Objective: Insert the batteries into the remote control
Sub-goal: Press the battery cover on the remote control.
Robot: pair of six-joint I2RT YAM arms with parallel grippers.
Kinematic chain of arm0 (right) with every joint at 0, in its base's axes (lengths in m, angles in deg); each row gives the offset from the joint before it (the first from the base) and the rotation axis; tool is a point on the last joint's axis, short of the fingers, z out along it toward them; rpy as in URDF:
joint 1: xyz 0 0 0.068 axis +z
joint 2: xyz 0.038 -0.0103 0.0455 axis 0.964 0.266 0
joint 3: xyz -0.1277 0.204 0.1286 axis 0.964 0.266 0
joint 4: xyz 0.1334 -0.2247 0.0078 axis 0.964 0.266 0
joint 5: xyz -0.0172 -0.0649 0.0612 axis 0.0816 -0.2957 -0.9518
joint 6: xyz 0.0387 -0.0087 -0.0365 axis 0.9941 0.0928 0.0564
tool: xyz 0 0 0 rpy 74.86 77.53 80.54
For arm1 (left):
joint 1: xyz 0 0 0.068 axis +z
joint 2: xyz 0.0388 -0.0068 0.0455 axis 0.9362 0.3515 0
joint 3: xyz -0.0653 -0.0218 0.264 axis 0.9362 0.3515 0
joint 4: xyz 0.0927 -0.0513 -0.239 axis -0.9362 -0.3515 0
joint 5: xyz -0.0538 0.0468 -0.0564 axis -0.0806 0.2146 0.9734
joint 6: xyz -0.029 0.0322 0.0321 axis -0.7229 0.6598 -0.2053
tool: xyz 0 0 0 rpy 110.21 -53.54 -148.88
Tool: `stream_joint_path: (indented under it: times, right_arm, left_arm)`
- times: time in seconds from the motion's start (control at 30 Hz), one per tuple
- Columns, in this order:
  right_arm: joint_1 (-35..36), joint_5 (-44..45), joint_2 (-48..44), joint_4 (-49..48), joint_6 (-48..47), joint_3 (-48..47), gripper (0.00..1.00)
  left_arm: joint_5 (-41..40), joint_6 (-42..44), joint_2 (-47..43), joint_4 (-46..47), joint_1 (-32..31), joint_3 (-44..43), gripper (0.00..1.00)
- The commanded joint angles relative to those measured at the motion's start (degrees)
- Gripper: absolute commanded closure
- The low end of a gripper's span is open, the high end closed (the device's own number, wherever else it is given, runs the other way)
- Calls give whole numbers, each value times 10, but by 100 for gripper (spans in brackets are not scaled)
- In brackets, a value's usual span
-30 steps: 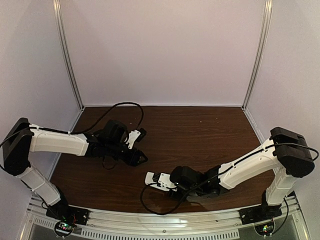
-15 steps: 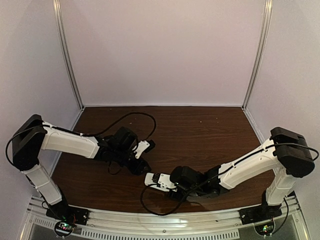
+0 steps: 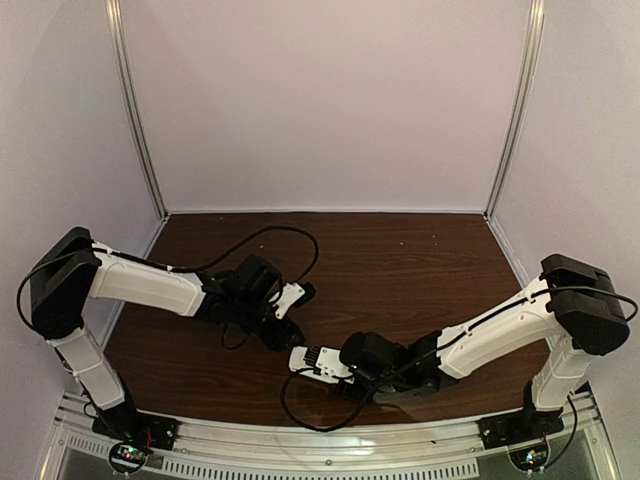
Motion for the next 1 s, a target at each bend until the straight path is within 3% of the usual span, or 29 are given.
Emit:
stream_joint_path:
  times: [0.0, 0.97]
  right_arm:
    - [4, -11, -8, 11, -2, 10, 100]
    - [4, -3, -13, 3, 6, 16, 100]
  left_arm:
    - [-2, 17, 2, 6, -16, -16, 58]
    - [-26, 20, -13, 0, -37, 7, 57]
